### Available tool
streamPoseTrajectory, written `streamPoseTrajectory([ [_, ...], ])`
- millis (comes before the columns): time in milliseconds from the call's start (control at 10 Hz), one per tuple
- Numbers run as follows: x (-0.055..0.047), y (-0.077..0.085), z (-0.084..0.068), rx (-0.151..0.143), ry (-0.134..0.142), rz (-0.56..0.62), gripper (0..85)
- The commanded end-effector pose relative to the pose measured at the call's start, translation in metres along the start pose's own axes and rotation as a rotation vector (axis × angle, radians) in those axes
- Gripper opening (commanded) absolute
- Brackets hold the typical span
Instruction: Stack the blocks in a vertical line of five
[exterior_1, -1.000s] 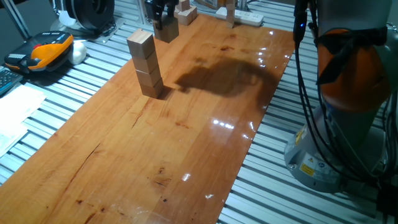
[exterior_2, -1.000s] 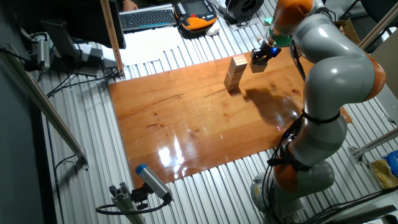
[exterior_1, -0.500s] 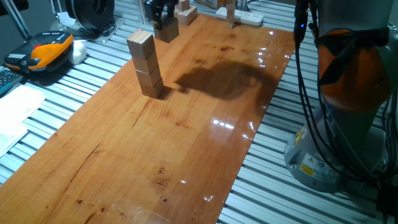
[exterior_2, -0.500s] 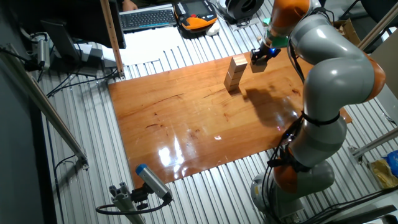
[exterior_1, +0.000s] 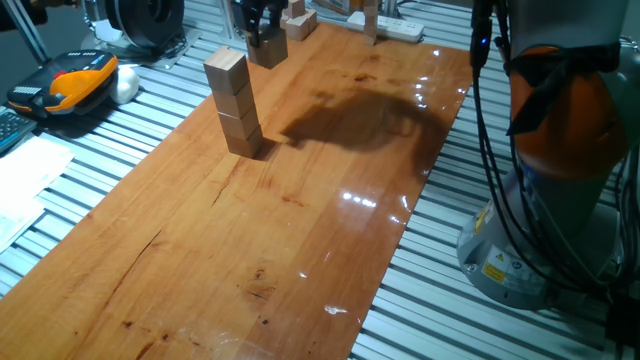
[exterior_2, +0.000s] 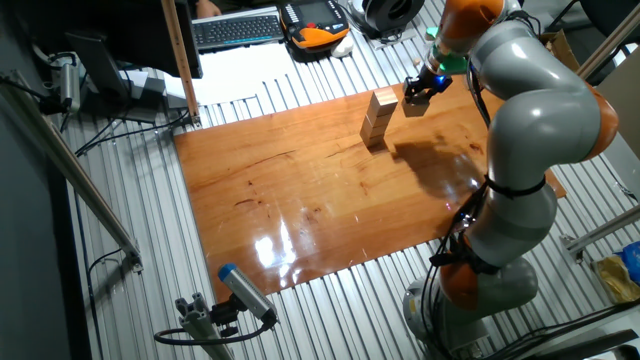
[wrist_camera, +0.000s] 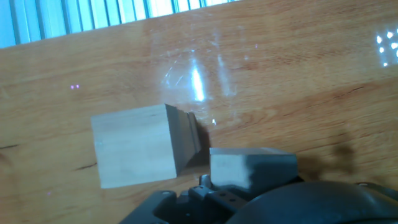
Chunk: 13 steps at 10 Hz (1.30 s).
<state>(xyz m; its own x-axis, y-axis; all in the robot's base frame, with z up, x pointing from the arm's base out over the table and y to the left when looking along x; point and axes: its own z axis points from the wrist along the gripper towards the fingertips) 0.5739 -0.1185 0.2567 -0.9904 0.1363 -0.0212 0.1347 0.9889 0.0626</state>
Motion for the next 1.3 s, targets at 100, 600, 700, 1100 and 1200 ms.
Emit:
streamPoseTrajectory([
  [100,0.000,0.000,0.000,0.012,-0.002,-0.010,0.0],
  [600,-0.005,-0.003,-0.028,0.026,-0.004,-0.033,0.0],
  [700,-0.007,0.000,-0.035,0.034,-0.008,-0.038,0.0],
  [1100,-0.009,0.010,-0.048,0.030,-0.031,-0.050,0.0],
  [1200,-0.010,0.015,-0.053,0.037,-0.038,-0.055,0.0],
])
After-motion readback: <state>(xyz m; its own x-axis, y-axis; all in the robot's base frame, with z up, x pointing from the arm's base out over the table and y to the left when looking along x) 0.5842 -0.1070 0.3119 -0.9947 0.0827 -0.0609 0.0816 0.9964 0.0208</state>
